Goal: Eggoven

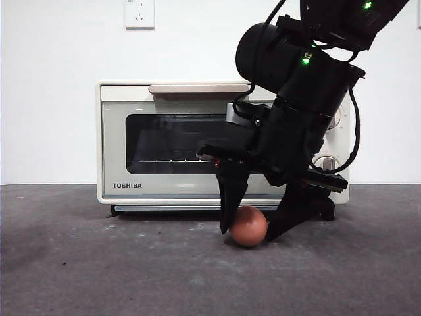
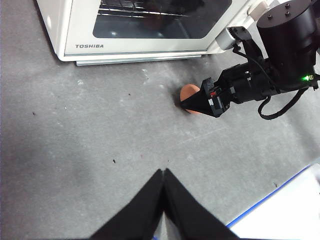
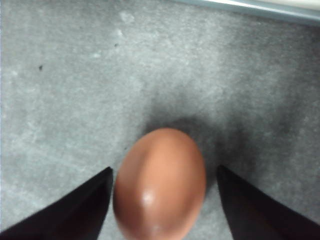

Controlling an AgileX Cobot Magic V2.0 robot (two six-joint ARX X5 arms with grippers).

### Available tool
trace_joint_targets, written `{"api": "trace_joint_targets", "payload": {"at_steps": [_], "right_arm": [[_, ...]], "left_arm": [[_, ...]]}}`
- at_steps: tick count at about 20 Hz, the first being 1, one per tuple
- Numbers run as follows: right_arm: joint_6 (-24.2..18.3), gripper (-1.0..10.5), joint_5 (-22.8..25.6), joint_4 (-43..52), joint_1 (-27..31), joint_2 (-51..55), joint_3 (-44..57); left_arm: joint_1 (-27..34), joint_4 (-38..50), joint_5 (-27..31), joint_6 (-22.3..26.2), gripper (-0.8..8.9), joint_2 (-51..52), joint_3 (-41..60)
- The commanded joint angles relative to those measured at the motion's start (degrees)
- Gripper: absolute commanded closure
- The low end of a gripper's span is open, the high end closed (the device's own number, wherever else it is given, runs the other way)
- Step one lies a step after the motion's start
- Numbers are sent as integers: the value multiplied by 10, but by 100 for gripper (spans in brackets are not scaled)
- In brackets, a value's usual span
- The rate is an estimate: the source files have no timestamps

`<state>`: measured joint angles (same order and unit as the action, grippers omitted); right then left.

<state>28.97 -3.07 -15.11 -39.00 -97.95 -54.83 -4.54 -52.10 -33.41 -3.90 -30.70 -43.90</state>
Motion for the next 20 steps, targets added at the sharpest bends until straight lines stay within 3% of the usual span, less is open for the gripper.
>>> {"api": "trace_joint_targets", "payload": {"at_steps": [1, 6, 11, 15, 20], "right_arm": [[3, 771, 1, -2, -6, -10, -9], [-14, 946, 0, -2, -6, -9, -9], [-40, 944, -14, -15, -12, 28, -10], [-73, 944, -13, -64, -26, 128, -10], [-98, 944, 5, -134, -40, 273, -10]], "left_arm": [[-1, 7, -5, 9, 806, -3, -13], [-1, 7, -5, 9, 806, -3, -13], [-3, 36, -4, -5, 806, -17, -13], [-28, 114, -1, -44, 806, -53, -14], [-109, 240, 68, -80, 806, -132, -15]]}}
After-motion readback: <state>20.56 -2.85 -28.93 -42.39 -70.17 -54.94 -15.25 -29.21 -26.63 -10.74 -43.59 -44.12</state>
